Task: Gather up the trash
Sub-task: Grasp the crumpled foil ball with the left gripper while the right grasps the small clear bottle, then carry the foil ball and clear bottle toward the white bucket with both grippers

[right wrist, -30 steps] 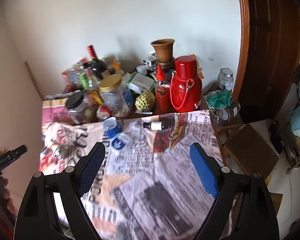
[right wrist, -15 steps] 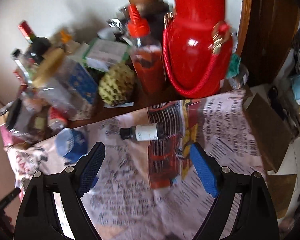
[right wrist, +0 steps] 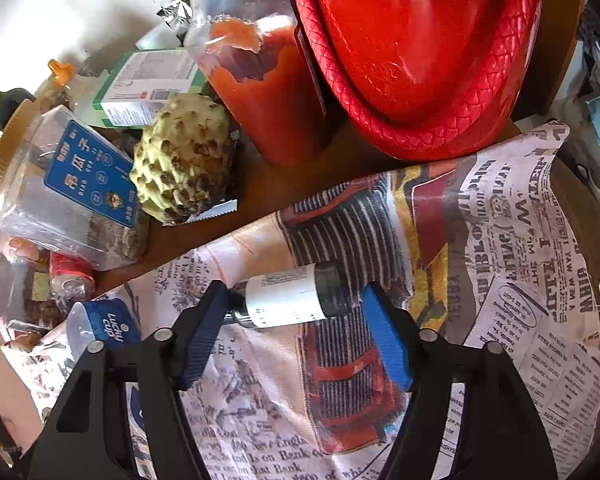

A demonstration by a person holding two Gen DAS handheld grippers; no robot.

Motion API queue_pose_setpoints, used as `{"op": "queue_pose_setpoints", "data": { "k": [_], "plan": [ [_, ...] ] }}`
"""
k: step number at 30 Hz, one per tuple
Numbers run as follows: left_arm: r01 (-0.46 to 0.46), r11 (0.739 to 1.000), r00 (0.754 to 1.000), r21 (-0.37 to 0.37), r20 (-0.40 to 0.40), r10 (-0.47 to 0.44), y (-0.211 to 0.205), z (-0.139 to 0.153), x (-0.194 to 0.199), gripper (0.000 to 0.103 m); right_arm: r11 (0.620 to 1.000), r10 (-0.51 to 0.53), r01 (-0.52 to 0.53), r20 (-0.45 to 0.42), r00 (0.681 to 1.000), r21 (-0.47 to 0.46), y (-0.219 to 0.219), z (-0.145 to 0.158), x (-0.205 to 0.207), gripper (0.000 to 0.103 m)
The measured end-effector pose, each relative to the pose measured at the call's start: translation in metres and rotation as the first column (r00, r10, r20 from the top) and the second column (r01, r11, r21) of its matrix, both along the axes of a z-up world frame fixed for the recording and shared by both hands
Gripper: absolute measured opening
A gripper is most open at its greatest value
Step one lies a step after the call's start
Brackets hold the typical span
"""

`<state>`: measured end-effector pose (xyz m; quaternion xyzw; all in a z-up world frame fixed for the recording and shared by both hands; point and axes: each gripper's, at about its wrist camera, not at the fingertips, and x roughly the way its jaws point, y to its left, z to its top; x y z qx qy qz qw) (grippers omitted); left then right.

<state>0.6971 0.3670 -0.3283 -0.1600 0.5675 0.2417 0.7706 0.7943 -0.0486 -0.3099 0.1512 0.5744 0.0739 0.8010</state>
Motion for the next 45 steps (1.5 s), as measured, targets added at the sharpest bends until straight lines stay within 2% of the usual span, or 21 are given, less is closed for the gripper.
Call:
{"op": "queue_pose_setpoints", "data": {
  "k": [2,7,8,9,10,11,12,17,19,22,23,24,26,29,31,32,33,34,36,41,45],
  "plan": [
    [0.021,1.0,1.0,0.002,-0.01,-0.021,0.0,-0.004,0.001,0.049,1.0,0.014,-0.014,0.011,1.0,-0.01,-0.002,0.002,-0.004,0.06],
    [0.028,1.0,1.0,-0.006,0.01,-0.028,-0.008,0.003,0.006,0.047,0.997,0.069,-0.068,0.017,0.997,-0.044,0.011,0.007,-0.008,0.058],
    [0.029,1.0,0.999,0.001,0.023,-0.029,-0.011,0.009,0.004,0.047,0.996,0.076,-0.074,0.023,0.997,-0.052,0.011,0.01,-0.011,0.054],
    [0.031,0.999,0.999,0.01,0.033,-0.032,-0.014,0.014,0.003,0.047,0.996,0.083,-0.081,0.046,0.995,-0.047,0.007,0.02,-0.018,0.033],
    [0.038,0.999,0.998,0.023,0.044,-0.039,-0.018,0.022,0.0,0.047,0.994,0.1,-0.098,0.033,0.994,-0.044,0.007,0.023,-0.022,0.013],
    [0.044,0.999,0.998,0.031,0.053,-0.046,-0.022,0.028,-0.001,0.047,0.993,0.114,-0.114,0.01,0.993,-0.026,0.004,0.026,-0.024,0.001],
    [0.052,0.998,0.996,0.034,0.066,-0.054,-0.027,0.034,-0.003,0.047,0.993,0.118,-0.118,0.006,0.993,-0.001,-0.001,0.03,-0.03,0.001],
    [0.081,0.994,0.989,0.068,0.122,-0.089,-0.055,0.063,-0.016,0.047,0.974,0.226,-0.226,0.0,0.974,0.012,-0.014,0.043,-0.059,0.003],
    [0.084,0.995,0.986,0.058,0.142,-0.092,-0.063,0.07,-0.023,0.047,0.962,0.274,-0.273,-0.007,0.962,0.023,-0.013,0.045,-0.063,0.008],
    [0.102,0.993,0.984,0.059,0.14,-0.109,-0.072,0.071,-0.025,0.047,0.95,0.312,-0.312,0.015,0.95,-0.006,-0.003,0.048,-0.063,0.035],
    [0.109,0.992,0.984,0.068,0.136,-0.117,-0.074,0.07,-0.026,0.047,0.948,0.319,-0.319,0.027,0.947,-0.005,0.002,0.049,-0.062,0.047],
    [0.113,0.991,0.984,0.073,0.133,-0.122,-0.072,0.073,-0.027,0.047,0.945,0.326,-0.326,0.032,0.945,0.0,0.011,0.049,-0.049,0.05],
    [0.12,0.989,0.984,0.085,0.122,-0.13,-0.074,0.072,-0.028,0.047,0.933,0.36,-0.36,0.032,0.932,-0.003,0.034,0.046,-0.031,0.05],
    [0.119,0.989,0.985,0.088,0.113,-0.129,-0.067,0.07,-0.03,0.047,0.908,0.416,-0.412,0.042,0.908,-0.075,0.067,0.031,-0.014,0.05],
    [0.111,0.99,0.986,0.082,0.118,-0.12,-0.063,0.069,-0.032,0.047,0.895,0.432,-0.427,0.009,0.902,-0.128,0.08,0.018,-0.006,0.05],
    [0.107,0.991,0.986,0.08,0.12,-0.116,-0.061,0.069,-0.033,0.047,0.892,0.429,-0.426,-0.013,0.903,-0.153,0.085,0.01,-0.002,0.049],
    [0.104,0.991,0.986,0.08,0.121,-0.113,-0.059,0.069,-0.034,0.047,0.891,0.424,-0.423,-0.029,0.905,-0.164,0.089,0.003,0.001,0.042],
    [0.1,0.992,0.986,0.081,0.123,-0.109,-0.057,0.07,-0.036,0.047,0.892,0.422,-0.418,-0.014,0.906,-0.17,0.091,0.002,0.002,0.041],
    [0.093,0.992,0.987,0.08,0.124,-0.102,-0.053,0.07,-0.037,0.047,0.883,0.441,-0.436,-0.009,0.897,-0.172,0.096,0.001,0.002,0.032],
    [0.084,0.993,0.988,0.081,0.125,-0.094,-0.051,0.073,-0.036,0.047,0.874,0.449,-0.439,0.001,0.893,-0.21,0.102,0.002,-0.005,0.028],
    [0.099,0.992,0.981,0.08,0.162,-0.111,-0.066,0.088,-0.032,0.047,0.889,0.431,-0.419,0.03,0.902,-0.185,0.087,0.019,-0.02,0.026]
  ]
}}
